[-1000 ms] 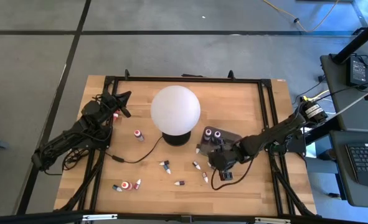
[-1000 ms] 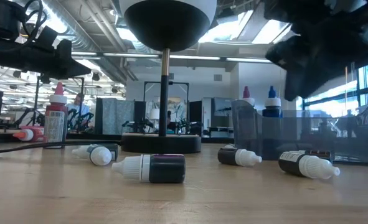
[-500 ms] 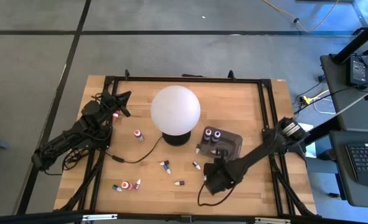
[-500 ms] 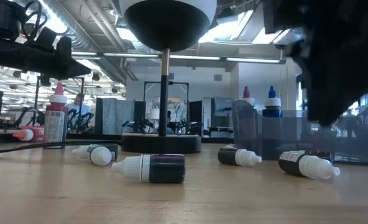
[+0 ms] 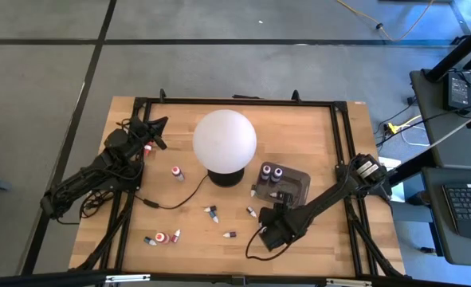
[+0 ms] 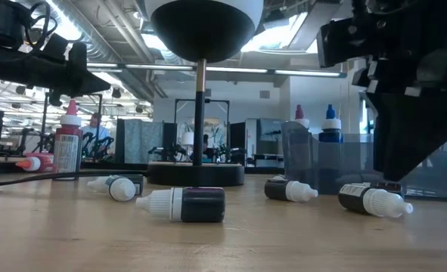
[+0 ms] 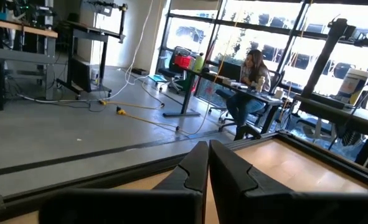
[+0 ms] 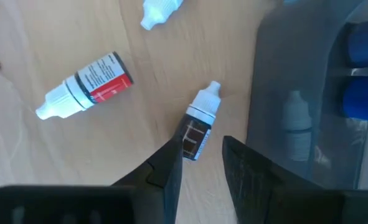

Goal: Pick & Place food coloring
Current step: Put the small brown food coloring bottle into the black container

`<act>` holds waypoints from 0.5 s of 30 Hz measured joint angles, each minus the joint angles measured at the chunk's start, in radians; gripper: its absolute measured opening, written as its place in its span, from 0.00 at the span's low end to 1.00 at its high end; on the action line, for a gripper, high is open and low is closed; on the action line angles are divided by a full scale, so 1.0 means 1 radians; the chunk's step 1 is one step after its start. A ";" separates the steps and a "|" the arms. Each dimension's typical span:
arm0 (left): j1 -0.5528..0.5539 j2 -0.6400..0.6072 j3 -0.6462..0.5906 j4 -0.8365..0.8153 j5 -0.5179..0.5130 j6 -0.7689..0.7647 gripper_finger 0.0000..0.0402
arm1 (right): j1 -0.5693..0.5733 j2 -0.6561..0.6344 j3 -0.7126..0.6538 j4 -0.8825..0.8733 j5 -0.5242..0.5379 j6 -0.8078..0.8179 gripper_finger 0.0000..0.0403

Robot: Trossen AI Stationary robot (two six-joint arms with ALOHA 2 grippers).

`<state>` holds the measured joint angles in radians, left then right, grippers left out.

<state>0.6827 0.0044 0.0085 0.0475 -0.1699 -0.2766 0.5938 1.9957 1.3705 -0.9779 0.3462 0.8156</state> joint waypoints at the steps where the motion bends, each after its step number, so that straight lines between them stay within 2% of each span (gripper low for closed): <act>1: 0.000 0.000 0.000 0.000 0.000 0.000 0.03 | -0.001 0.000 0.000 0.000 0.000 0.016 0.29; 9: 0.000 0.000 0.000 0.000 0.000 0.001 0.03 | -0.002 0.000 -0.001 0.011 0.001 0.125 0.29; 15: 0.000 0.000 0.000 0.000 0.000 0.001 0.02 | -0.002 0.000 -0.001 0.033 0.001 0.128 0.29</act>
<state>0.6827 0.0044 0.0085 0.0475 -0.1699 -0.2756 0.5922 1.9961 1.3693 -0.9448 0.3470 0.9440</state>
